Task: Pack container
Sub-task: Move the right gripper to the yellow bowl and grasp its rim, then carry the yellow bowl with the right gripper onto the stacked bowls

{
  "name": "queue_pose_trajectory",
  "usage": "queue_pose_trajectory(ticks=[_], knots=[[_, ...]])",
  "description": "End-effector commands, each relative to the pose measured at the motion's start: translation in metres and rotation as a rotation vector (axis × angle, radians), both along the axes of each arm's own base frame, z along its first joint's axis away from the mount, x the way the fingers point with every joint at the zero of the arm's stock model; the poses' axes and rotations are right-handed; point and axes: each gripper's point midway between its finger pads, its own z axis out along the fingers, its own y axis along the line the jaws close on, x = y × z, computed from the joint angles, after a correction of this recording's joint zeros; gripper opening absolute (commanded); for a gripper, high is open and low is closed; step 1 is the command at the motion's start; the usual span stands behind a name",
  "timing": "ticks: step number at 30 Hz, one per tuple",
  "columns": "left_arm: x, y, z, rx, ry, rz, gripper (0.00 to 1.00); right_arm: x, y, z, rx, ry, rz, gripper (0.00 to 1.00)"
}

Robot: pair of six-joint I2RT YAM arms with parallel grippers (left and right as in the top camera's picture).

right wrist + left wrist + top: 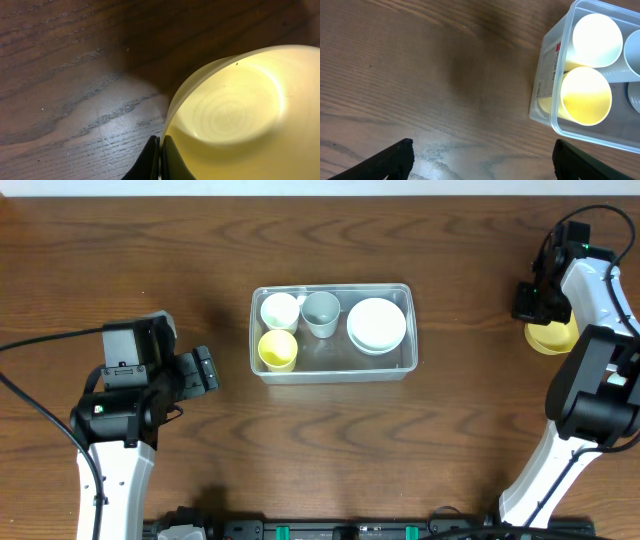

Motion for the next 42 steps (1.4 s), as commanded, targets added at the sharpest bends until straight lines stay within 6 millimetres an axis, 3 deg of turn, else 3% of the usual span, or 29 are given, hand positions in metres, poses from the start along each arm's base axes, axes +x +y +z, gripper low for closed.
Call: queue_pose_trajectory(ticks=[1,5,9,14,15,16,19,21,25,29,34,42], knots=[[-0.003,0.001,-0.006,0.009,0.018,0.003,0.88,-0.001,0.001,-0.006,0.013,0.012,-0.005,0.01],[-0.003,0.001,-0.006,0.009,0.018,0.003,0.89,0.005,0.01,0.008,0.005,-0.019,0.024,0.01],[-0.003,0.001,-0.006,0.009,0.019,0.003,0.88,0.018,0.031,0.051,-0.007,-0.114,0.094,0.01],[-0.003,0.001,-0.006,0.009,0.018,0.003,0.89,0.025,0.103,0.129,0.056,-0.292,0.334,0.01],[-0.003,0.001,-0.006,0.009,0.019,0.003,0.89,0.022,0.125,0.146,0.063,-0.328,0.395,0.01],[-0.003,0.001,-0.006,0.009,0.018,0.003,0.89,0.02,0.135,0.153,0.062,-0.341,0.427,0.01],[-0.003,0.001,-0.006,0.009,0.018,0.003,0.89,0.002,0.195,0.181,0.065,-0.382,0.622,0.01],[-0.003,0.001,-0.006,0.009,0.019,0.003,0.89,-0.012,0.23,0.189,0.07,-0.386,0.735,0.01],[-0.003,0.001,-0.006,0.009,0.019,0.003,0.89,-0.036,0.293,0.184,0.099,-0.364,0.894,0.03],[-0.003,0.001,-0.007,0.008,0.021,0.003,0.89,-0.045,0.326,0.166,0.12,-0.326,0.952,0.03],[-0.005,0.001,-0.007,0.008,0.027,0.003,0.89,-0.048,0.342,0.131,0.138,-0.245,0.96,0.03],[-0.005,0.001,-0.007,0.008,0.026,0.003,0.89,-0.05,0.351,0.082,0.138,-0.122,0.977,0.03]])
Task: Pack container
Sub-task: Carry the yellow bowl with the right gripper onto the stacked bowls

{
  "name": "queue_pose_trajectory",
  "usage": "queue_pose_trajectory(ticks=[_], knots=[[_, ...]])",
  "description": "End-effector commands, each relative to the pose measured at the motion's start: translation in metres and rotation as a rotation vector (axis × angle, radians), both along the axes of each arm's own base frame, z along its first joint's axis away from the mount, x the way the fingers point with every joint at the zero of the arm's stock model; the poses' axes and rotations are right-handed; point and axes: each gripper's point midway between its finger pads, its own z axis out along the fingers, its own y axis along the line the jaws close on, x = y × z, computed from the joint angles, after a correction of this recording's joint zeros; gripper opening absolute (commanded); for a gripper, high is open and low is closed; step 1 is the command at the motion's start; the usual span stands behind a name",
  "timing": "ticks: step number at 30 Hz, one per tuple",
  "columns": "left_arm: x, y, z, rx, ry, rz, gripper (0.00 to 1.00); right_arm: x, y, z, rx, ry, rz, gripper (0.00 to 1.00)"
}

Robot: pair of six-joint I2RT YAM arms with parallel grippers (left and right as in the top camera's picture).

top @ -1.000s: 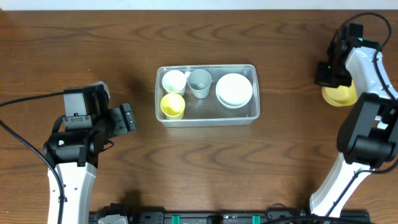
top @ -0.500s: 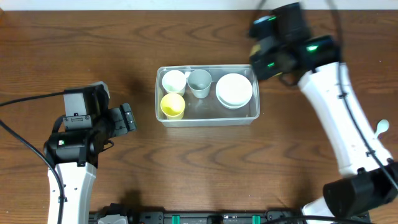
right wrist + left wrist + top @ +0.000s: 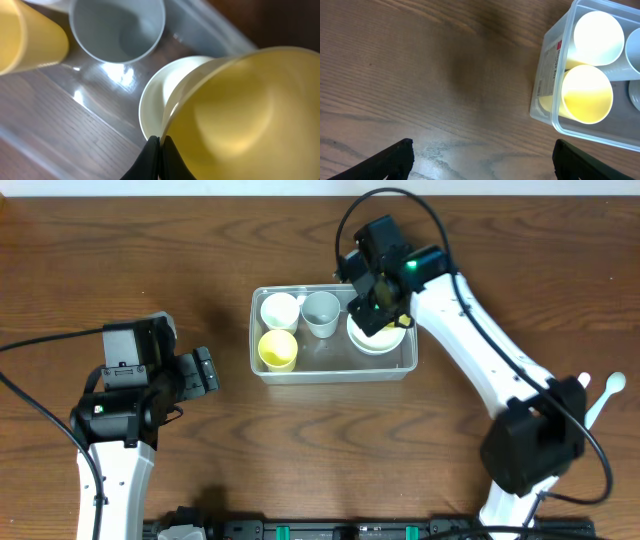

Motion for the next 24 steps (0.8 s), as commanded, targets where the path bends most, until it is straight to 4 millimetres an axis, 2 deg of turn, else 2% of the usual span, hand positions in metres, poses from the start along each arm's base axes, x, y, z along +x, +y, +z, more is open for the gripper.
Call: queue_pose_trajectory(ticks=[1,8,10,12,14,20,24], knots=[[-0.003,0.001,-0.006,0.009,0.018,0.003,0.89,-0.004,0.007,-0.014,-0.012,0.029,0.004,0.03],[-0.003,0.001,-0.006,0.009,0.018,0.003,0.89,-0.004,0.007,-0.017,-0.016,0.036,0.004,0.05],[-0.003,0.001,-0.006,0.009,0.018,0.003,0.89,-0.004,0.007,-0.017,-0.016,0.036,0.004,0.14],[-0.003,0.001,-0.006,0.009,0.018,0.002,0.89,-0.004,0.007,-0.017,-0.015,0.035,0.004,0.31],[-0.003,0.001,-0.006,0.009,0.018,0.003,0.89,-0.003,0.007,-0.017,-0.014,0.033,0.004,0.37],[-0.003,0.002,-0.006,0.009,0.018,0.003,0.89,0.005,0.009,-0.014,-0.001,0.0,-0.004,0.36],[-0.003,0.002,-0.006,0.009,0.019,0.003,0.89,0.027,-0.017,0.001,-0.077,-0.098,-0.227,0.37]])
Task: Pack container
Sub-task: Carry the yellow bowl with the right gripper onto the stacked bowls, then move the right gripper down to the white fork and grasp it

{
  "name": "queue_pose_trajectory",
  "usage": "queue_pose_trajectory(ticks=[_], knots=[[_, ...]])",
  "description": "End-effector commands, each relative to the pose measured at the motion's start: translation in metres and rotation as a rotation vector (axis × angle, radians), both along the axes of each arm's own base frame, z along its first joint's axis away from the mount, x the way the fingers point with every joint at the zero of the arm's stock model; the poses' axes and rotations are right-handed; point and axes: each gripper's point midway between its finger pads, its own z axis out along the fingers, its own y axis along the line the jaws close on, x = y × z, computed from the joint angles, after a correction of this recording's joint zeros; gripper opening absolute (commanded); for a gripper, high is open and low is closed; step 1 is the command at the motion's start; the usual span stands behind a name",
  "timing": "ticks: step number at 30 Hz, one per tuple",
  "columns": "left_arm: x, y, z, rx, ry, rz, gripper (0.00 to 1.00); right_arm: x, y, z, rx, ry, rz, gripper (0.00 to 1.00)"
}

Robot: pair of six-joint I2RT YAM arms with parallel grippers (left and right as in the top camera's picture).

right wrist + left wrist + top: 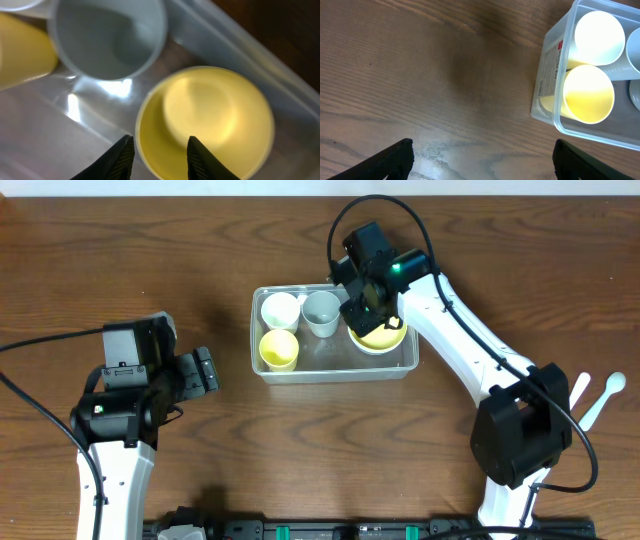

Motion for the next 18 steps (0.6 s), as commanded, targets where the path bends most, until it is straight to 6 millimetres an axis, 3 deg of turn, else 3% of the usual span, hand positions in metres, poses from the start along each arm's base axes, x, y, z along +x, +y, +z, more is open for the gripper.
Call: queue_pose_trajectory(ticks=[1,6,9,11,14,18], knots=[[-0.003,0.001,-0.006,0.009,0.019,0.003,0.89,0.022,-0.032,0.024,-0.075,-0.116,-0.248,0.38],[-0.003,0.001,-0.006,0.009,0.019,0.003,0.89,0.037,-0.087,0.087,0.012,-0.253,-0.555,0.46],[-0.003,0.002,-0.006,0.009,0.019,0.003,0.89,0.036,-0.143,0.124,0.095,-0.296,-0.762,0.49],[-0.003,0.002,-0.006,0.009,0.019,0.003,0.89,0.027,-0.186,0.14,0.135,-0.295,-0.891,0.58],[-0.003,0.002,-0.006,0.009,0.018,0.003,0.89,0.008,-0.249,0.144,0.148,-0.248,-1.039,0.65],[-0.003,0.001,-0.006,0.009,0.018,0.003,0.89,-0.033,-0.323,0.116,0.041,-0.109,-1.189,0.7]])
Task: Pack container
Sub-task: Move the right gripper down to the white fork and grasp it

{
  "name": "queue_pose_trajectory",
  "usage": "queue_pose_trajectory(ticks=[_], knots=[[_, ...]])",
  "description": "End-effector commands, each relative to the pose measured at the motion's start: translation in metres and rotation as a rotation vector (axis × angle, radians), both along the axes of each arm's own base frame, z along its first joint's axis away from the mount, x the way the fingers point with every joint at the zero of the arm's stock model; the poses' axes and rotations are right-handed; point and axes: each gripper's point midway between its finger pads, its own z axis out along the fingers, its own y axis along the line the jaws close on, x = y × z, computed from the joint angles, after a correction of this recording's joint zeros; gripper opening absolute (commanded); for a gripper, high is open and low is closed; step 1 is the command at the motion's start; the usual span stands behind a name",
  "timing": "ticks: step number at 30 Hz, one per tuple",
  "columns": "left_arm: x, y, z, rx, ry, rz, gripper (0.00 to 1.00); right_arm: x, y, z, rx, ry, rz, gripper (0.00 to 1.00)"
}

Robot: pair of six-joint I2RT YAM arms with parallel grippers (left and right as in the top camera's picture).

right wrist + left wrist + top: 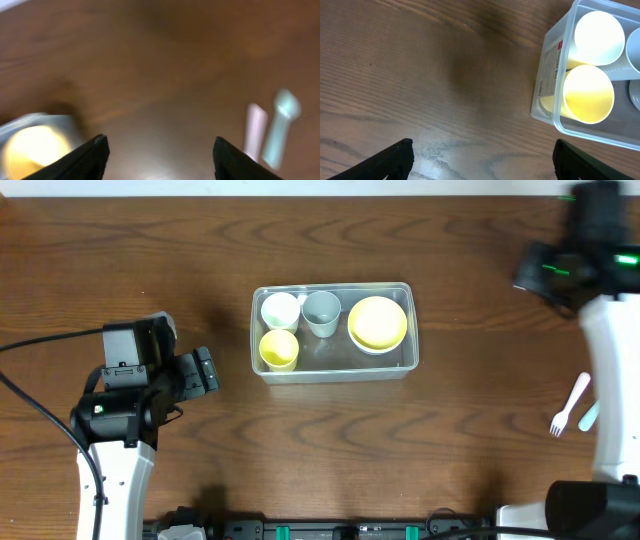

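The clear plastic container (pixel 410 365) sits mid-table. Inside are a white cup (pixel 279 310), a grey cup (pixel 321 311), a yellow cup (pixel 278 349) and a yellow bowl (pixel 377 322) stacked on white bowls. My left gripper (pixel 205 369) stands open left of the container; its wrist view shows the yellow cup (pixel 586 98) and white cup (pixel 597 33). My right gripper (pixel 530 272) is open and empty at the far right; its blurred wrist view shows the yellow bowl (pixel 35 145).
A pink fork (pixel 567 406) and a light blue utensil (pixel 588 416) lie on the wooden table at the right; both also show blurred in the right wrist view as the pink fork (pixel 254 129) and blue utensil (pixel 280 125).
My right gripper, open just above the yellow bowl in the container, is now far to the right near the table's back corner. The bowl stays in the container. The left arm is unchanged.
My right gripper was shut on the yellow bowl at the table's far right. Then it held the bowl over the white bowls in the container. Then it stood open with the bowl set on them. Now it is back at the right, empty.
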Motion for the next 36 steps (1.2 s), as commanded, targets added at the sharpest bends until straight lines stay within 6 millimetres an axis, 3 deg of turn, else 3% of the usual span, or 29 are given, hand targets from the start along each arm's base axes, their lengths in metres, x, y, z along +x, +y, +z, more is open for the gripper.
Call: queue_pose_trajectory(ticks=[1,6,10,14,18,25,36], knots=[[-0.003,0.002,-0.006,0.009,0.018,0.003,0.89,-0.024,-0.039,-0.033,0.048,0.124,-0.1,0.71],[-0.002,0.001,-0.006,0.009,0.015,0.003,0.89,-0.064,-0.084,-0.093,0.101,0.278,-0.239,0.82],[-0.002,0.002,-0.006,0.009,0.015,0.003,0.89,-0.086,-0.102,-0.146,0.149,0.348,-0.314,0.84],[-0.002,0.001,-0.006,0.009,0.015,0.003,0.89,-0.097,-0.114,-0.183,0.159,0.371,-0.334,0.88],[-0.002,0.001,-0.006,0.009,0.015,0.003,0.89,-0.095,-0.117,-0.207,0.138,0.359,-0.279,0.92],[-0.002,0.001,-0.006,0.009,0.016,0.003,0.89,-0.1,-0.101,-0.241,0.186,0.338,-0.237,0.94],[-0.002,0.001,-0.006,0.009,0.017,0.003,0.89,-0.11,-0.095,-0.256,0.191,0.348,-0.238,0.94]])
